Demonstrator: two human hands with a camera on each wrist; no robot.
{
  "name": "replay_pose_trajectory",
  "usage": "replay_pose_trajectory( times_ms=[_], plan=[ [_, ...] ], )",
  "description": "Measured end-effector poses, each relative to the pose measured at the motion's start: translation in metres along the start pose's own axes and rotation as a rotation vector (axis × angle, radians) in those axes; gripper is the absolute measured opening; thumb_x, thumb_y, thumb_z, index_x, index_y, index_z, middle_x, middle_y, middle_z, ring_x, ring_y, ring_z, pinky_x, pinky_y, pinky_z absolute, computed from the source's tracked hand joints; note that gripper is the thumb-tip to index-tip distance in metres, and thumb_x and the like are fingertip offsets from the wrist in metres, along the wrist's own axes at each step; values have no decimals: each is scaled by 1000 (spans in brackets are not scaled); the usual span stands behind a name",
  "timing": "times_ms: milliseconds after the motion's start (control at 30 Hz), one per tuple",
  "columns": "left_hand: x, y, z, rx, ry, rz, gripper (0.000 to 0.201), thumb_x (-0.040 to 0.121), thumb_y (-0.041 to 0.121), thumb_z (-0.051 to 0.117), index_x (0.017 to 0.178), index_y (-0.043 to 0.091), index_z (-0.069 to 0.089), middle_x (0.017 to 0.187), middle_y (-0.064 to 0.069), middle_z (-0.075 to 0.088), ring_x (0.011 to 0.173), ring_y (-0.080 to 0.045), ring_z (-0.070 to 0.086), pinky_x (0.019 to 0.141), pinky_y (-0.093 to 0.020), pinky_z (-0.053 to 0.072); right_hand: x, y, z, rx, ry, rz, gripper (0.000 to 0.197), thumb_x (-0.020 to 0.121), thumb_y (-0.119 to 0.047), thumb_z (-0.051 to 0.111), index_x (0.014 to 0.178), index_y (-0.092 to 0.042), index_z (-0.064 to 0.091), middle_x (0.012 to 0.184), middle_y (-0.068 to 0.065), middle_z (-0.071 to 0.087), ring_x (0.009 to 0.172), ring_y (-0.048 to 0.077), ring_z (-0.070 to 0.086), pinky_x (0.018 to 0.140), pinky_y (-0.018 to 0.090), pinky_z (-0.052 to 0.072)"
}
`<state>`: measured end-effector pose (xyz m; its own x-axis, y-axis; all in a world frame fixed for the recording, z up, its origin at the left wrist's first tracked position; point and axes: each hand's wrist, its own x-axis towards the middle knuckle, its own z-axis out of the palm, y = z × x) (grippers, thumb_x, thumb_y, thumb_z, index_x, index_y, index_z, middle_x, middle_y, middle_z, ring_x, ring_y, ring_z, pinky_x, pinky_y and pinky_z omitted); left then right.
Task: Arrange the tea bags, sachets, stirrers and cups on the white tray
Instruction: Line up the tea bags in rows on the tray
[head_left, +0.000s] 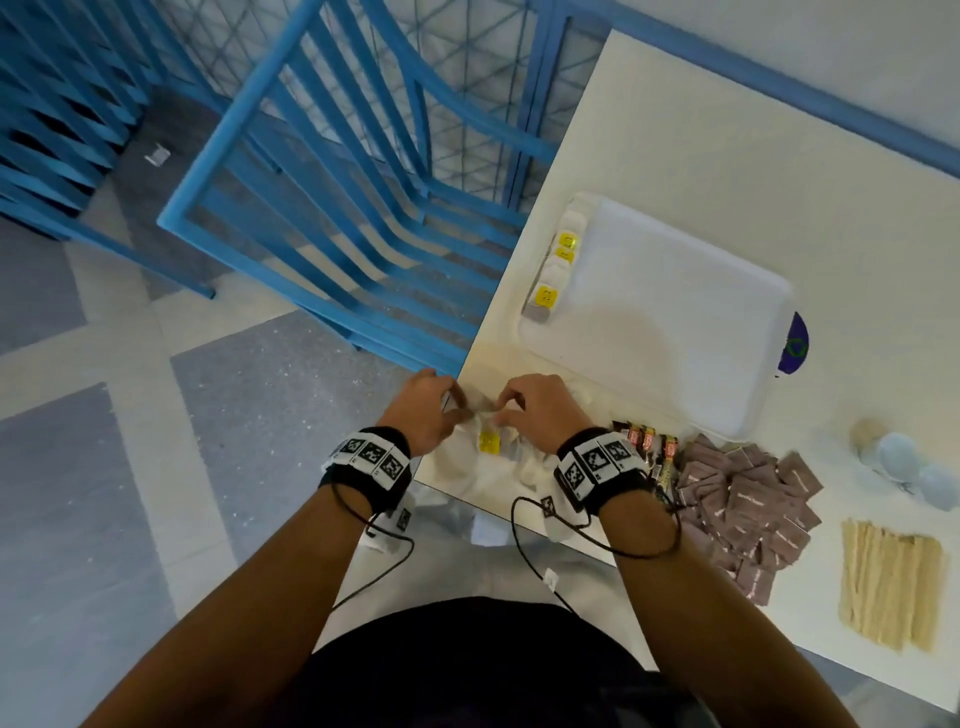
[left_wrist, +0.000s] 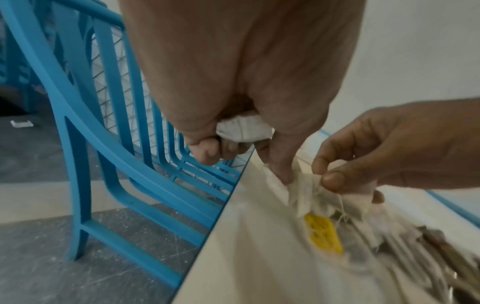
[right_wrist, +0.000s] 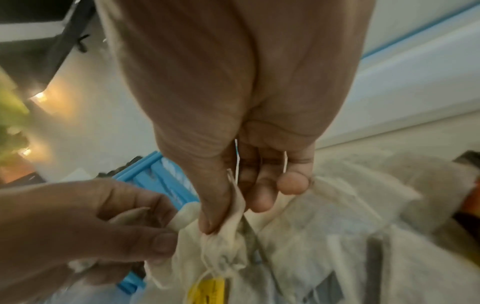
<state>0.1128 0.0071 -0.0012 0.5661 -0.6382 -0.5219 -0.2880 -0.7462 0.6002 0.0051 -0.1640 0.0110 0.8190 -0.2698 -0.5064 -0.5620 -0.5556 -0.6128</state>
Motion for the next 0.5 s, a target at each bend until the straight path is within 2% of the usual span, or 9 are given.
replay_pose_trajectory(
  times_ms=[100,167,200,233,267,300,333,433,500],
  plan=[
    [7,13,-2,-157,78,-38,21,96,21,70,109,6,63,102,-3,53,89,-19,53,71,-19,36,-3,10,-16,64,89,6,12,77,-26,84,79,-18,75,78,-7,58,69,3,49,64,18,33],
    [14,22,-3,-227,96,-73,19,99,22,66,109,7,58,91,1,54,81,-16,49,58,-18,33,-6,12,-30,118,148,35,14,78,-33,84,79,-22,76,76,-13,61,67,1,52,64,10,36],
    [19,25,-3,-245,94,-85,18,99,23,64,107,10,55,85,5,52,75,-14,47,56,-17,32,-8,13,-37,175,170,57,14,79,-35,83,79,-23,75,74,-14,64,66,1,54,64,9,39],
    [23,30,-4,-267,94,-86,15,100,22,63,105,12,53,82,7,50,71,-12,46,55,-16,32,-8,14,-43,251,192,78,13,80,-35,83,79,-24,75,73,-13,67,67,3,58,67,11,44],
    [27,35,-5,-302,88,-83,13,100,18,62,105,14,52,82,7,53,68,-9,47,54,-15,34,-9,14,-48,328,215,95,12,81,-33,82,80,-24,75,74,-10,70,67,6,61,67,20,51],
    [30,41,-7,-359,64,-66,13,99,12,61,108,16,52,83,4,59,66,-8,50,53,-14,37,-9,13,-52,398,242,109,11,82,-31,81,80,-23,74,75,-7,72,66,10,63,64,27,55],
    [32,47,-8,-435,24,-48,20,98,5,58,114,17,53,84,-1,66,63,-11,53,51,-13,39,-9,12,-56,453,271,118,10,83,-28,81,80,-22,74,74,-5,73,63,11,63,60,29,54],
    [41,65,-11,-654,-85,-60,42,94,-2,55,129,21,57,74,-12,64,57,-21,54,44,-25,37,-8,6,-61,566,351,128,9,85,-21,80,82,-15,74,73,0,73,56,5,61,54,22,50],
    [46,80,-12,-787,-111,-144,36,91,-3,52,123,11,60,61,-15,55,48,-22,46,43,-27,29,-6,3,-62,597,376,135,10,84,-20,81,84,-12,75,73,2,73,53,6,61,52,22,50]
  ],
)
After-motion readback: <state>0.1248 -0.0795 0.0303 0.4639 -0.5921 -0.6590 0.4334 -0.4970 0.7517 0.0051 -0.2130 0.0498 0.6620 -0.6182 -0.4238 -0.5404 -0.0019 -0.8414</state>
